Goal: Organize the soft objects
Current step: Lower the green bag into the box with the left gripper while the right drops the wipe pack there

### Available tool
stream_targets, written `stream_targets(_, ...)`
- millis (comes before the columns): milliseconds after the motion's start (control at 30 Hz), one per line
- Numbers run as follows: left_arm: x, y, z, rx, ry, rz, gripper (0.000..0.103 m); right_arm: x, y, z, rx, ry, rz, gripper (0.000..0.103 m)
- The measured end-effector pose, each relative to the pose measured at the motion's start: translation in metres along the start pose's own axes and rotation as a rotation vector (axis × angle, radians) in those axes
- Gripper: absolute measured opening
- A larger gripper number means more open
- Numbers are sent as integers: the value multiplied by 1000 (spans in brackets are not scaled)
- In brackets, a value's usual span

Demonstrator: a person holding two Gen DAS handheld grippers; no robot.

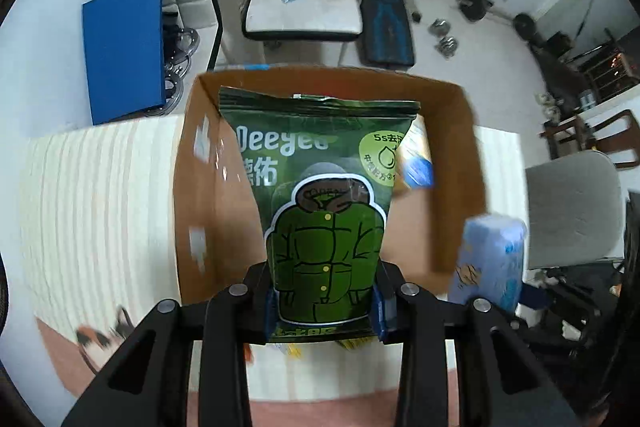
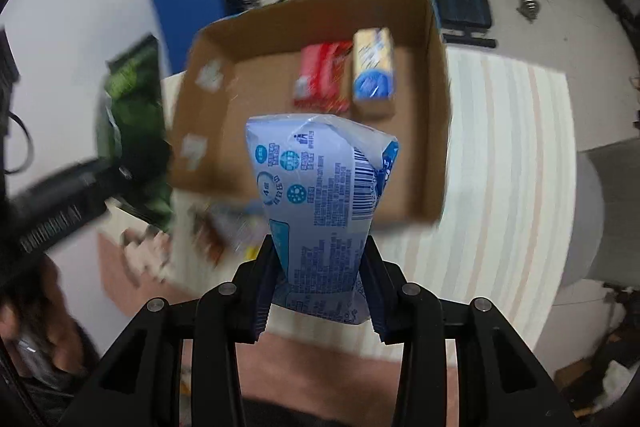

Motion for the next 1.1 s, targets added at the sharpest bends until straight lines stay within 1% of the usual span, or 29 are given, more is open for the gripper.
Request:
stream_targets(67,25,1,-32,6,-35,-37,32,24,12,-21,11,-59,43,42)
stream_targets(100,38,0,-42,8,-49,-52,32,34,2,-27,10,-90,58,42)
stream_targets(167,68,-2,-64,4,-99,-78,32,69,8,-34,14,-145,79,42)
stream_targets(267,107,-5,-78,0,-168,-102,32,109,13,-43,23,-219,84,42)
stream_targets(300,121,-7,-82,-7,-191,-108,32,116,13,-45,26,-236,88,42)
stream_targets(367,135,-7,-91,-17,-225,-115,32,132,18,-46,37,-262,92,42)
stream_targets(500,157,-1,-90,-16,-274,-125,32,154,20,-47,44,-301,87,42)
stream_targets(633,177,2,-86,3,-320,-148,32,165,20,-45,31,-336,97,42)
stream_targets(733,181,5,-84,7,-332,-159,34,173,23,-45,28,-353,118,43)
stream_targets(800,183,5,-84,-7,-343,-163,35,174,25,-45,34,-365,117,48)
stream_targets(867,176,7,-85,-27,-345,-146,36,173,24,-46,38,-367,109,59)
stream_targets(900,173,6,-87,-35,-340,-140,38,170,23,-46,42,-355,99,61)
stream_targets(967,157,7,-90,-43,-315,-111,45,159,20,-49,38,-336,91,70)
stream_targets(1000,149,7,-91,-42,-301,-105,45,154,21,-58,36,-325,90,72)
stream_targets(1033,138,7,-92,-39,-280,-102,47,147,20,-60,35,-309,97,77)
stream_targets(1067,128,8,-92,-34,-263,-94,56,138,18,-63,30,-290,107,82)
stream_targets(1100,120,9,-92,-28,-245,-90,75,132,16,-64,23,-276,112,83)
Point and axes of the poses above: each gripper's, at about its wrist camera, not at the fingertips, and x roughly the way its jaws point, y to its right, z to its underside, the point moved 5 cm from there along x, roughly the way its jaws point, and after that the axes turned 15 degrees about -x, right-handed, at the moved point
